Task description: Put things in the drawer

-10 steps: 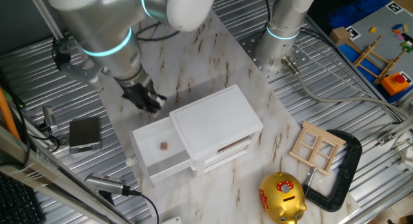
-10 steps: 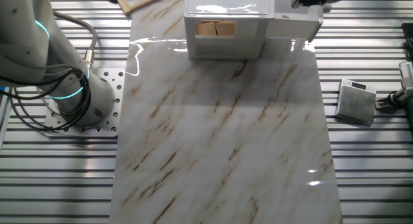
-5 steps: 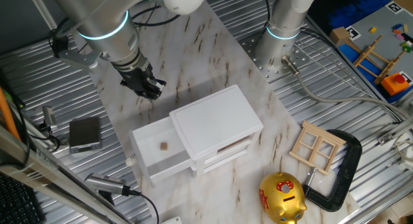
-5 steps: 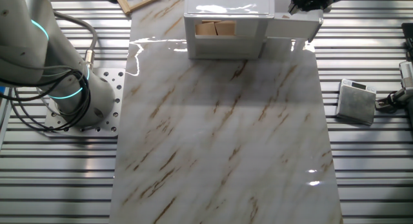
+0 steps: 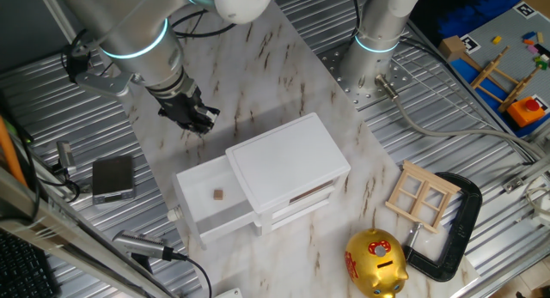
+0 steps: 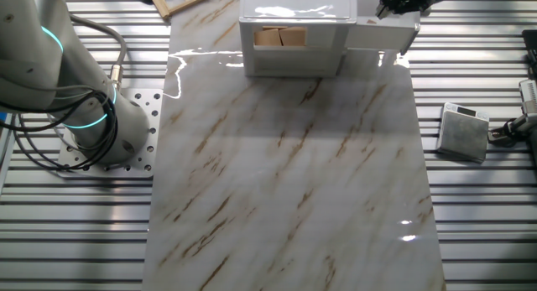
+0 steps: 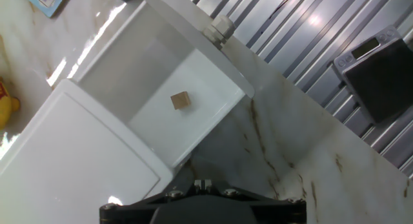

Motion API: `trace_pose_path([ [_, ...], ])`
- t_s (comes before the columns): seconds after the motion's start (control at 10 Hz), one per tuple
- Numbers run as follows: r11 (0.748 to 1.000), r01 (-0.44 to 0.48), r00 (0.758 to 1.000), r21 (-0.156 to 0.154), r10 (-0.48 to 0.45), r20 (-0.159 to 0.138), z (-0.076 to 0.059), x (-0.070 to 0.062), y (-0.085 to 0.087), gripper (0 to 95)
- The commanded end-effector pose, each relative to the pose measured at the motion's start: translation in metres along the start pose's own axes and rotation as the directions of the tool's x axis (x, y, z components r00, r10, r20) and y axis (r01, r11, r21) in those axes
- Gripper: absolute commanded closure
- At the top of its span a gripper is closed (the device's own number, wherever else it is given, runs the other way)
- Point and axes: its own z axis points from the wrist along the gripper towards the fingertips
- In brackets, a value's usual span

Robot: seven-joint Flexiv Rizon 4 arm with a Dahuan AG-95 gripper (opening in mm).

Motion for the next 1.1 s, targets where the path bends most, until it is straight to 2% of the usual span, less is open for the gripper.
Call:
trace_pose_path([
  [0.1,1.000,-0.002,1.000,-0.001,0.002,-0.001,-0.0001,-0.0011,-0.0006,95.0],
  [1.1,0.998,-0.057,0.998,0.010,0.057,0.006,-0.0001,-0.0011,-0.0006,95.0],
])
